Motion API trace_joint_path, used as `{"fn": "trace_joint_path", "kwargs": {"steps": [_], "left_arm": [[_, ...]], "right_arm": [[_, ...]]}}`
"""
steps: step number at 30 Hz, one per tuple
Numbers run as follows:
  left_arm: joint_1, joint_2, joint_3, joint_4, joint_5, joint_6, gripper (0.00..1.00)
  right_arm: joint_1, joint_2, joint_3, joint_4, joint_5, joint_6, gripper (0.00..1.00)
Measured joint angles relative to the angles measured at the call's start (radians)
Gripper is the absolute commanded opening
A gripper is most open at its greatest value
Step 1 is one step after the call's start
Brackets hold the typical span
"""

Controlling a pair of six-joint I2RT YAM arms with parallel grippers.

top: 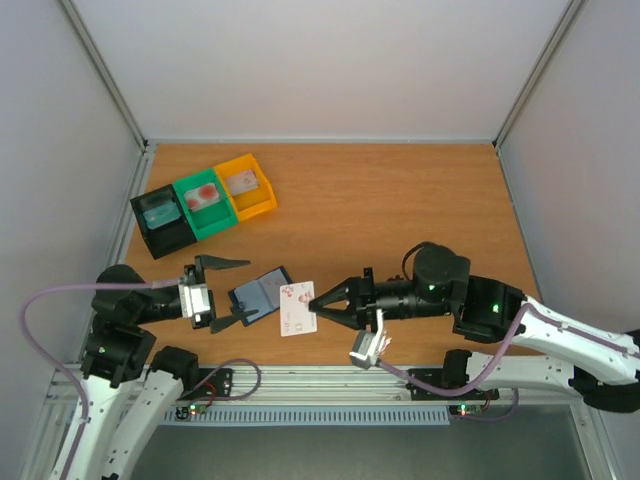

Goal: Take the credit cards out of the card holder

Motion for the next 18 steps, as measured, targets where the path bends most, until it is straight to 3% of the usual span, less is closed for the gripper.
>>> {"fn": "trace_joint_path", "kwargs": {"steps": [4,8,14,18], "left_arm": [[-0.002,-0.001,0.031,-0.042,0.049,0.2,0.83],[-0.002,-0.001,0.031,-0.077,0.085,0.306,0.83],[-0.007,-0.037,0.031,-0.157,0.122,0.431,0.77],[-0.009,-0.048,0.031,-0.217,0.121,0.537,0.76]], "right_arm": [[0.129,0.054,0.005,-0.023,0.221,-0.036,0.01],[0.152,0.108,0.005,-0.039,0.326,-0.051,0.01],[0.153,0.128,0.005,-0.048,0.388,-0.06,0.01],[0.153,0.13,0.005,-0.034,0.333,-0.063,0.01]]}}
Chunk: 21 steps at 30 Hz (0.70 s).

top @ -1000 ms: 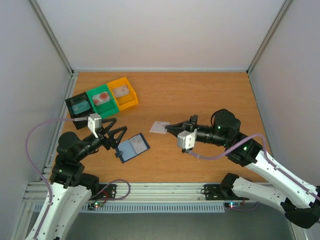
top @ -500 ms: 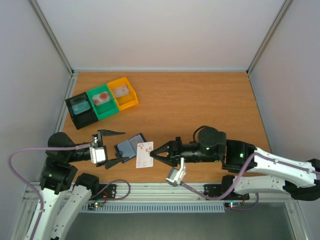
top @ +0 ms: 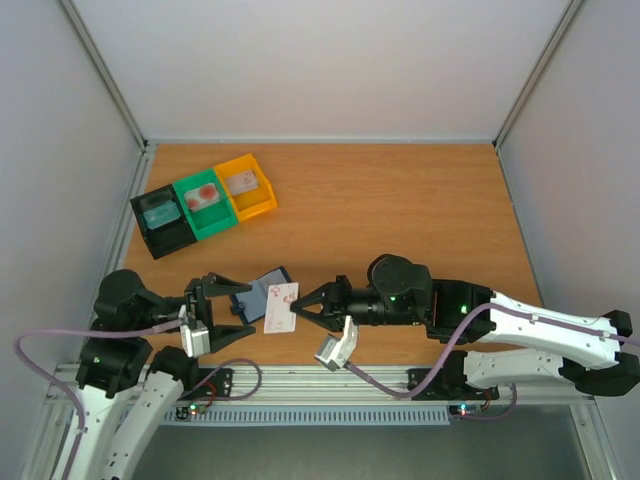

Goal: Take the credit cards out of the card holder

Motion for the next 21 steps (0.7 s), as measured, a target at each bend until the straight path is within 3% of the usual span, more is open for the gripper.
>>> {"fn": "trace_joint_path", "kwargs": {"steps": [3,7,13,16,21], "left_arm": [[0.0,-0.006,-0.002,0.038,-0.015,0.048,0.77],[0.0,0.003,0.014,0.219,-0.084,-0.123,0.77],[0.0,0.006,0.055,0.334,-0.093,-0.314,0.79],[0.0,0.013,0.07,0.364,-0.104,-0.397,0.78],[0.0,0.129,0.231,0.351,-0.173,-0.585,0.77]], "right_arm": [[-0.003,-0.011,0.015,0.022,-0.114,0.005,0.01],[-0.015,-0.065,0.024,0.152,-0.207,0.168,0.01],[-0.016,-0.122,0.028,0.275,-0.181,0.328,0.01],[-0.019,-0.06,0.11,0.214,-0.119,0.393,0.01],[-0.045,0.103,0.409,-0.046,-0.103,0.644,0.01]]}}
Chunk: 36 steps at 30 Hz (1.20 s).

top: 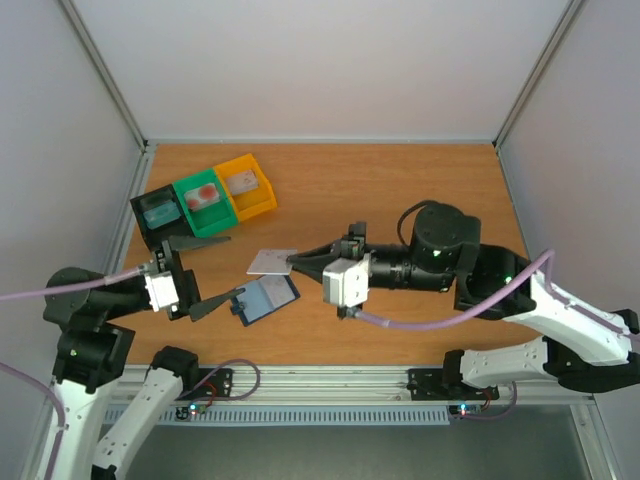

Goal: Take the credit cards out of the card holder

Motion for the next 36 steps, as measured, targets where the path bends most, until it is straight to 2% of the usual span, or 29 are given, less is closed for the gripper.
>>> {"fn": "trace_joint_path", "kwargs": {"steps": [6,12,17,19,25,30,33,36], "left_arm": [[0.0,0.063,0.09,-0.192,0.049,-0.085,0.73],[0.0,0.099,0.114,-0.288,0.079,-0.115,0.7],[0.0,0.106,0.121,-0.458,0.153,-0.006,0.62],[0.0,0.108,0.121,-0.506,0.152,0.03,0.58],[-0.001,0.118,0.125,-0.637,0.152,0.146,0.57],[-0.022,0.118,0.124,-0.741,0.144,0.253,0.51],[-0.038,0.118,0.12,-0.778,0.139,0.308,0.36],[-0.054,0.119,0.105,-0.781,0.132,0.338,0.1]], "right_arm": [[-0.015,0.11,0.338,-0.375,-0.015,0.245,0.01],[-0.016,0.245,0.488,-0.682,-0.039,0.357,0.01],[-0.016,0.356,0.499,-0.784,-0.039,0.407,0.01],[-0.016,0.388,0.502,-0.808,-0.04,0.416,0.01],[-0.016,0.443,0.523,-0.841,-0.042,0.43,0.01],[-0.016,0.464,0.554,-0.843,-0.038,0.436,0.01],[-0.016,0.472,0.558,-0.84,-0.041,0.436,0.01],[-0.016,0.486,0.565,-0.839,-0.043,0.436,0.01]]}}
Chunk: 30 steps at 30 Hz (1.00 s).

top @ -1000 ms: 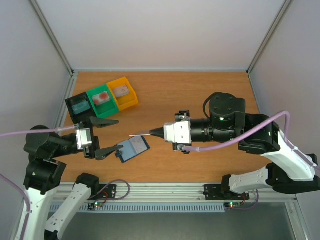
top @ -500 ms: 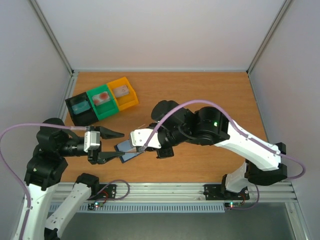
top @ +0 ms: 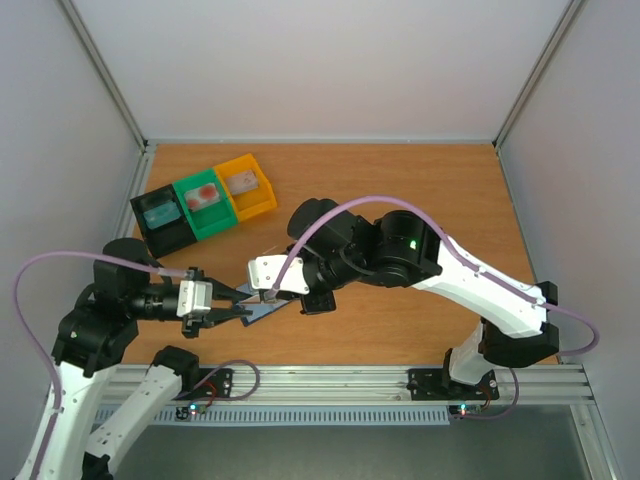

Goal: Take the credit cards out of the card holder

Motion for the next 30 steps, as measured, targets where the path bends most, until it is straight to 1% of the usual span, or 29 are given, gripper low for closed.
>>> {"fn": "trace_joint_path", "kwargs": {"steps": [1,2,8,9,11,12,13,14,17,19,21,22,24,26,28,30], "left_arm": [[-0.005,0.002,-0.005,0.003,-0.005,0.011,0.02],[-0.009,0.004,-0.008,0.004,-0.009,0.005,0.0],[-0.021,-0.003,-0.047,0.063,-0.027,-0.002,0.0],[-0.025,-0.005,-0.055,0.072,-0.03,-0.003,0.0],[-0.032,-0.01,-0.072,0.106,-0.037,-0.016,0.0],[-0.037,-0.013,-0.083,0.14,-0.048,-0.042,0.0],[-0.04,-0.014,-0.092,0.189,-0.062,-0.082,0.0],[-0.041,-0.014,-0.098,0.245,-0.079,-0.134,0.0],[-0.041,-0.004,-0.105,0.44,-0.108,-0.337,0.0],[-0.042,0.008,-0.119,0.616,-0.099,-0.499,0.0],[-0.046,0.016,-0.132,0.761,-0.085,-0.647,0.0],[-0.05,0.02,-0.137,0.815,-0.081,-0.705,0.0],[-0.056,0.021,-0.142,0.88,-0.079,-0.781,0.0],[-0.06,0.021,-0.146,0.93,-0.079,-0.834,0.0],[-0.066,0.021,-0.15,0.974,-0.084,-0.876,0.0],[-0.07,0.021,-0.158,1.006,-0.088,-0.903,0.0]], "right_arm": [[0.0,0.004,0.0,0.003,0.0,0.0,0.01],[0.0,0.008,0.0,0.005,0.0,0.0,0.01],[0.0,0.004,-0.016,-0.004,-0.006,0.0,0.01],[0.0,0.001,-0.025,-0.002,-0.005,0.0,0.04],[0.0,-0.013,-0.049,0.013,0.003,0.002,0.41],[-0.002,-0.028,-0.07,0.031,0.008,0.01,0.62],[-0.005,-0.042,-0.09,0.05,0.014,0.017,0.89],[-0.012,-0.065,-0.122,0.085,0.017,0.022,0.97],[-0.071,-0.178,-0.269,0.211,-0.008,0.061,0.98],[-0.174,-0.314,-0.436,0.354,-0.062,0.109,0.99],[-0.286,-0.462,-0.603,0.505,-0.119,0.17,0.98],[-0.321,-0.524,-0.676,0.584,-0.143,0.199,0.98],[-0.331,-0.602,-0.784,0.721,-0.211,0.25,0.91],[-0.329,-0.63,-0.843,0.849,-0.266,0.302,0.82],[-0.328,-0.622,-0.875,0.967,-0.301,0.364,0.79],[-0.328,-0.593,-0.884,1.048,-0.316,0.412,0.74]]}}
